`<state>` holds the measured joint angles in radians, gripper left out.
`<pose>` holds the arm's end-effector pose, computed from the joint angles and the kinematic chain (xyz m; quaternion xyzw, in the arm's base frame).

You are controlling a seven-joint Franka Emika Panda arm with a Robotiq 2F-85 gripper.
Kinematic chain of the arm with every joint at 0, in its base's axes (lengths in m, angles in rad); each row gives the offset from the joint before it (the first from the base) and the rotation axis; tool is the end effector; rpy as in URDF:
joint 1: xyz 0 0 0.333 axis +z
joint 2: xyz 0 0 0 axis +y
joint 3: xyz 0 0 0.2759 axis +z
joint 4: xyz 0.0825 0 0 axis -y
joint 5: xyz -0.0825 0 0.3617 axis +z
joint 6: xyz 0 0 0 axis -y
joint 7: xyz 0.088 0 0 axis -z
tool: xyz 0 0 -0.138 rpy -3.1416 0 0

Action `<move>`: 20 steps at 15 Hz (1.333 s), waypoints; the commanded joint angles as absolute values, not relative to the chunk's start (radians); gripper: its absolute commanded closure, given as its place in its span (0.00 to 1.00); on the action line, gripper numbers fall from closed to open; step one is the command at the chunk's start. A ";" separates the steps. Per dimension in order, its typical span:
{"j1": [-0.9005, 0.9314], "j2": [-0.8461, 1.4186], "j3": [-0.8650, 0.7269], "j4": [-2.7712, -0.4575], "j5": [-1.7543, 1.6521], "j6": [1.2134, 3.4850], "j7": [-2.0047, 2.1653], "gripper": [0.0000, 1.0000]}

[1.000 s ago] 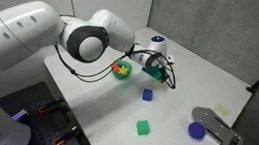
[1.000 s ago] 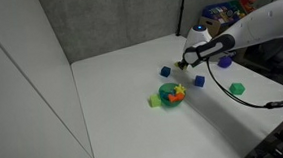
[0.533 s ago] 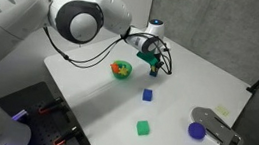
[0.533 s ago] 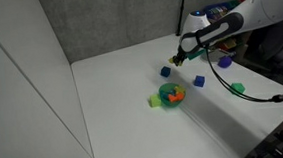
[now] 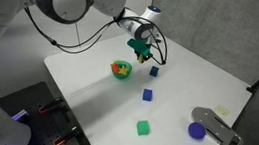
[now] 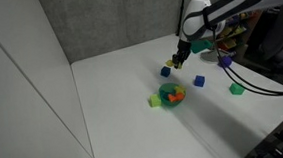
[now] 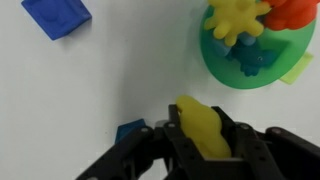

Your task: Pick up the yellow toy from the right side of the table and put it in the green bowl

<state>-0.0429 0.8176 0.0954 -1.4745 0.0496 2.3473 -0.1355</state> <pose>0.6792 0.0296 0.1538 -0.9963 -0.0609 -0.0311 0.0512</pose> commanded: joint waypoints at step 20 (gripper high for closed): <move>-0.107 0.720 0.228 -1.733 0.199 2.247 -0.463 0.88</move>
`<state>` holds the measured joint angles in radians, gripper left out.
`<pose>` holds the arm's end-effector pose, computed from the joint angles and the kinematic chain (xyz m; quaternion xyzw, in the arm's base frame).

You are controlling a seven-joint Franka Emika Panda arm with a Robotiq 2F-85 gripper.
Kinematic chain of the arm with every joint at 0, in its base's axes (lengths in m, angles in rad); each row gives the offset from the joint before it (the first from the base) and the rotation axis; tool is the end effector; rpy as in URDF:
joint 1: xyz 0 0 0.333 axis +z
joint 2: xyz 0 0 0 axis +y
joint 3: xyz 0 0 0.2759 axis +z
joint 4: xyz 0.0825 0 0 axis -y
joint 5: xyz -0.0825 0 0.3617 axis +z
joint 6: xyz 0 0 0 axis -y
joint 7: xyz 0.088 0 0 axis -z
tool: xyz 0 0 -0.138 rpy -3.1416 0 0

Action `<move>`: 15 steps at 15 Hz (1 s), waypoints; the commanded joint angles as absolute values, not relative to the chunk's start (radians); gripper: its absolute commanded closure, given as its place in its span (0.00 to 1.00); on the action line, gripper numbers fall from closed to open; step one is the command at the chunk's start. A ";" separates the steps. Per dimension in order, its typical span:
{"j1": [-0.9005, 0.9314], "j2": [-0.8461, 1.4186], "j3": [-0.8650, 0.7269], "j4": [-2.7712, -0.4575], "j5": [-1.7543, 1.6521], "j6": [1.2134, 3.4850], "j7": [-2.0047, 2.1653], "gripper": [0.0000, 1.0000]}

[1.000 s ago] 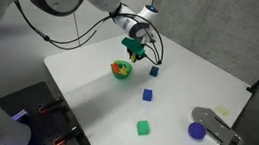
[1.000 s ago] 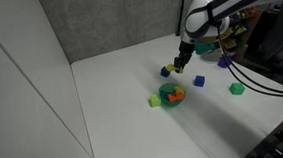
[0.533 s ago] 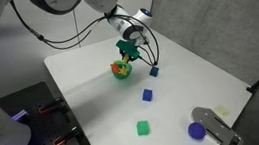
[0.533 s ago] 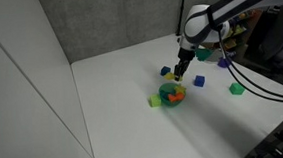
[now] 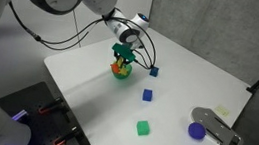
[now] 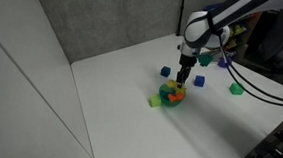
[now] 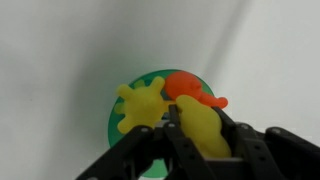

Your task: Pick up the yellow toy from the right side of the table and put it in the green bowl

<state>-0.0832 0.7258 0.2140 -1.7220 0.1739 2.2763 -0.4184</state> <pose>0.6009 0.0859 0.1190 -0.9697 -0.1883 0.0603 0.1437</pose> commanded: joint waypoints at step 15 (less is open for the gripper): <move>-0.094 0.726 0.198 -1.723 0.172 2.225 -0.420 0.00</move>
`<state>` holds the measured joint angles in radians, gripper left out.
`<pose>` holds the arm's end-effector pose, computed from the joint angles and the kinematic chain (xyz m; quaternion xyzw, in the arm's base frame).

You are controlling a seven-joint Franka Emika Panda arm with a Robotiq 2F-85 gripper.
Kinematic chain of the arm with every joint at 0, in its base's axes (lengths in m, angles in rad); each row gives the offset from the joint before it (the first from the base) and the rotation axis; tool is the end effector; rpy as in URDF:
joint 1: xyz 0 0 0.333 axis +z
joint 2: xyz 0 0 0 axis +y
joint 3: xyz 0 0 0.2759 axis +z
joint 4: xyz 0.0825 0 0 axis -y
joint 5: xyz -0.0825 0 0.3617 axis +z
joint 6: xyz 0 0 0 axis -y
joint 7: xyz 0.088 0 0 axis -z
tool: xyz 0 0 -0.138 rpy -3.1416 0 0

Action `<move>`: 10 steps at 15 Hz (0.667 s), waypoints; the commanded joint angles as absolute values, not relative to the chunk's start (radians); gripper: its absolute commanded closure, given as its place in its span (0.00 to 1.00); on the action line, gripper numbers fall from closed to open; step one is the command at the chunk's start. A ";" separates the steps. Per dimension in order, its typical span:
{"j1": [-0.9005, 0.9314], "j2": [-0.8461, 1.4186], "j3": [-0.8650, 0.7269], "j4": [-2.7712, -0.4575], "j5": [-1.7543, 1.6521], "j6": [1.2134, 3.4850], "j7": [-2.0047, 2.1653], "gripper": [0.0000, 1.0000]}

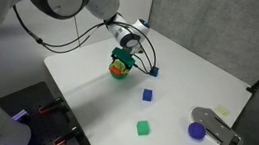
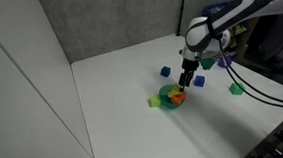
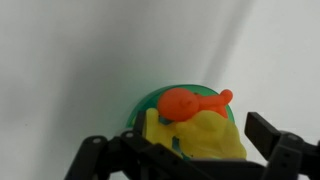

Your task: Pick up the yellow toy from the right side of the table and put it in the green bowl

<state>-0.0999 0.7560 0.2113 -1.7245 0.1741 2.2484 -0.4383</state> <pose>0.5905 0.0758 0.0987 -0.9665 -0.1881 0.0866 0.1518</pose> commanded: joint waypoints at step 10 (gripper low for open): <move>-0.055 0.562 0.088 -1.805 0.111 2.254 -0.269 0.00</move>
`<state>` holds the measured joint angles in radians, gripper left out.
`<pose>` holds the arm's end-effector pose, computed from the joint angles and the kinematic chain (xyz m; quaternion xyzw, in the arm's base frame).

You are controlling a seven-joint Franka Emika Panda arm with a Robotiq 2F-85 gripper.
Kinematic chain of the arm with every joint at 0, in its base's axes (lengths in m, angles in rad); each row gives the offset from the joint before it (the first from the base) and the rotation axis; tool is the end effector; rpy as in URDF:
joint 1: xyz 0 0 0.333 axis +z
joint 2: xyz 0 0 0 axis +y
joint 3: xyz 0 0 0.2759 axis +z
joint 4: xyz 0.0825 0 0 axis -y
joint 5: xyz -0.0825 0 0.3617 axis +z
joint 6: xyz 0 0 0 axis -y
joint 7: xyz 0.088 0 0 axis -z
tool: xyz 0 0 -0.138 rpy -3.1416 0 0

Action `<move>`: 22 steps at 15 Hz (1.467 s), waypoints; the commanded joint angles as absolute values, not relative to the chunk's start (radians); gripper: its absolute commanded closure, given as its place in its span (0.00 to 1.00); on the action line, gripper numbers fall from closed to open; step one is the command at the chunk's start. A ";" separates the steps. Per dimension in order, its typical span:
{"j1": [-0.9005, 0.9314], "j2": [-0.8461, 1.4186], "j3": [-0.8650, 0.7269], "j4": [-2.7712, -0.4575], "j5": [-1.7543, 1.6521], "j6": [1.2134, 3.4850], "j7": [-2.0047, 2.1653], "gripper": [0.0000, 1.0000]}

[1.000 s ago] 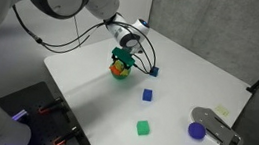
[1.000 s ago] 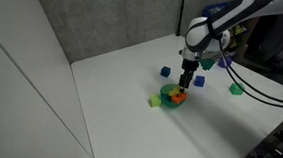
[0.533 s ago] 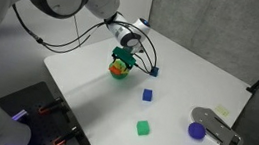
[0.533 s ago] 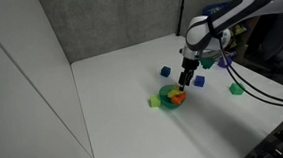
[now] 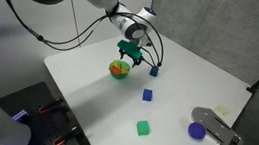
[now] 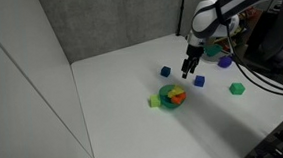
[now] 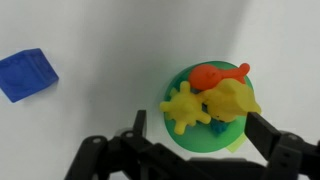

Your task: Pick up the yellow toy from the right side of the table and put it in the green bowl

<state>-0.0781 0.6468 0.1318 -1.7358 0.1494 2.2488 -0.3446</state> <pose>0.6100 0.0387 0.1534 -0.9839 -0.1364 0.0508 0.1037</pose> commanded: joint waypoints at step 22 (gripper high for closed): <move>-0.044 -0.141 -0.055 -2.168 -0.067 1.933 0.042 0.00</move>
<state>-0.0364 -0.0748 -0.0594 -2.1524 -0.0515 1.9853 0.0063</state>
